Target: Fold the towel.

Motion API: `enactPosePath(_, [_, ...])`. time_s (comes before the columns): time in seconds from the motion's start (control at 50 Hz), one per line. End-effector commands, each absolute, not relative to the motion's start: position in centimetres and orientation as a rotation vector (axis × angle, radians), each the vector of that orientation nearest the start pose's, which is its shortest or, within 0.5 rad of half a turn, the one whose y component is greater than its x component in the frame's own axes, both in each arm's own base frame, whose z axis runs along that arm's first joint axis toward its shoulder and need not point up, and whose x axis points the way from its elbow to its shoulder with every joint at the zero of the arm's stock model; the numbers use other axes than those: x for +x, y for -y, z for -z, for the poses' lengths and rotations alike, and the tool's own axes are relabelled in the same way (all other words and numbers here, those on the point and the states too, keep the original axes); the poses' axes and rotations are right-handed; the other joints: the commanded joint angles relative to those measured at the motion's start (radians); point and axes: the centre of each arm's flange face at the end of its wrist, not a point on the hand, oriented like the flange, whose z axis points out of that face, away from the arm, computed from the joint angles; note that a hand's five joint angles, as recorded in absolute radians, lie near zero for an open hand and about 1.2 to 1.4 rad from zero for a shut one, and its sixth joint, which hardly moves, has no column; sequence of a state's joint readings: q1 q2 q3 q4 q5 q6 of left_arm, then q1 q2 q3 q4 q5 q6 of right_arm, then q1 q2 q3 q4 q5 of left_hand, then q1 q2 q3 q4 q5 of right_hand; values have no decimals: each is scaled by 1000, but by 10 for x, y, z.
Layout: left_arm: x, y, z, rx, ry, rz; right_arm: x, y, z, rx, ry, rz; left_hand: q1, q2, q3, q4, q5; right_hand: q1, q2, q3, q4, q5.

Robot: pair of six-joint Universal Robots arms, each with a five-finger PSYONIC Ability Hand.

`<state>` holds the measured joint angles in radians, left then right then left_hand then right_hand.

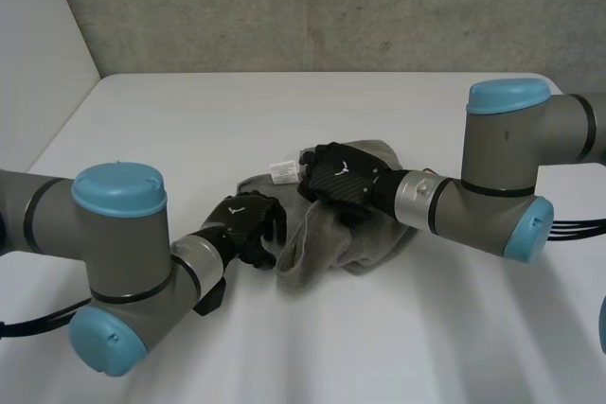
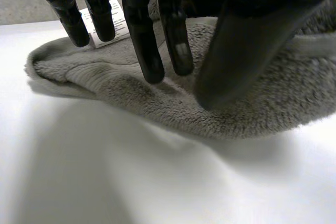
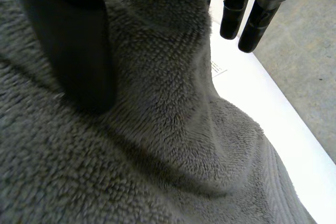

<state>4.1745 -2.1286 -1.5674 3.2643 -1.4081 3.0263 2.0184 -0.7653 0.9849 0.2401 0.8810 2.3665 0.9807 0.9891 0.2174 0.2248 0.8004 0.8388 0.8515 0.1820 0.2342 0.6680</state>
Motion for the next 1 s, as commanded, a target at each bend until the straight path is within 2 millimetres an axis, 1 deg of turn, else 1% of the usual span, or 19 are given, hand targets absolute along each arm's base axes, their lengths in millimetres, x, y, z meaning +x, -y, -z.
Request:
enactPosePath(0.02, [-317,233,-133,807,-3050,1853,338,286,-199,-1753,-1541,1595,166,158,-43,-50,172,362,349,-7,-60,358])
enactPosePath(0.06, [-318,235,-136,804,-3043,1869,324,292,-212,-1717,-1643,1651,152,143,-43,-50,157,432,419,-7,-60,428])
enactPosePath(0.12, [-319,239,-141,804,-3026,1903,315,295,-212,-1690,-1712,1648,111,102,-43,-50,116,459,446,-7,-60,455])
enactPosePath(0.14, [-319,240,-142,805,-3020,1911,308,293,-211,-1670,-1763,1636,44,35,-43,-50,50,459,446,-7,-60,455])
enactPosePath(0.16, [-319,242,-145,802,-3010,1927,301,290,-209,-1654,-1805,1618,-201,-209,-43,-50,-195,456,443,-7,-60,452])
enactPosePath(0.18, [-319,242,-145,802,-3010,1927,297,286,-205,-1647,-1834,1591,-204,-212,-43,-50,-198,450,437,-7,-60,446])
enactPosePath(0.2, [-320,244,-147,806,-2996,1945,297,286,-205,-1647,-1834,1591,-398,-407,-43,-50,-392,450,437,-7,-60,446])
enactPosePath(0.22, [-322,246,-150,808,-2985,1963,295,280,-200,-1637,-1856,1555,-415,-423,-43,-50,-409,447,434,-7,-60,443])
enactPosePath(0.32, [-326,251,-157,812,-2954,2030,282,274,-187,-1576,-1940,1474,-465,-473,-43,-50,-459,450,437,-7,-60,446])
enactPosePath(0.4, [-328,254,-161,815,-2920,2091,274,275,-187,-1516,-1982,1466,-465,-473,-43,-50,-459,450,437,-7,-60,446])
enactPosePath(0.44, [-330,257,-164,820,-2896,2136,266,279,-186,-1452,-2027,1461,-465,-473,-43,-50,-459,450,437,-7,-60,446])
enactPosePath(0.52, [-334,254,-165,866,-2897,2160,260,281,-185,-1404,-2057,1453,-465,-473,-43,-50,-459,421,408,-7,-60,417])
enactPosePath(0.56, [-337,252,-163,915,-2915,2159,256,284,-185,-1379,-2071,1468,-465,-473,-43,-50,-459,394,381,-7,-60,390])
enactPosePath(0.66, [-345,241,-161,1127,-2996,2123,251,293,-185,-1339,-2081,1509,-465,-473,-43,-50,-459,394,381,-7,-60,390])
enactPosePath(0.72, [-345,239,-161,1173,-3003,2112,247,299,-186,-1290,-2093,1535,-465,-473,-43,-50,-459,394,381,-7,-60,390])
enactPosePath(0.76, [-345,232,-162,1294,-2963,2089,246,301,-186,-1276,-2097,1537,-465,-473,-43,-50,-459,394,381,-7,-60,390])
enactPosePath(0.78, [-345,232,-162,1295,-2963,2089,246,301,-186,-1276,-2097,1537,-465,-473,-43,-50,-459,394,381,-7,-60,390])
enactPosePath(0.82, [-344,227,-162,1419,-2886,2053,245,301,-186,-1269,-2101,1534,-465,-473,-43,-50,-459,394,381,-7,-60,390])
enactPosePath(1.0, [-338,218,-163,1619,-2723,1935,247,298,-183,-1273,-2100,1517,-468,-476,-43,-50,-462,394,381,-7,-60,390])
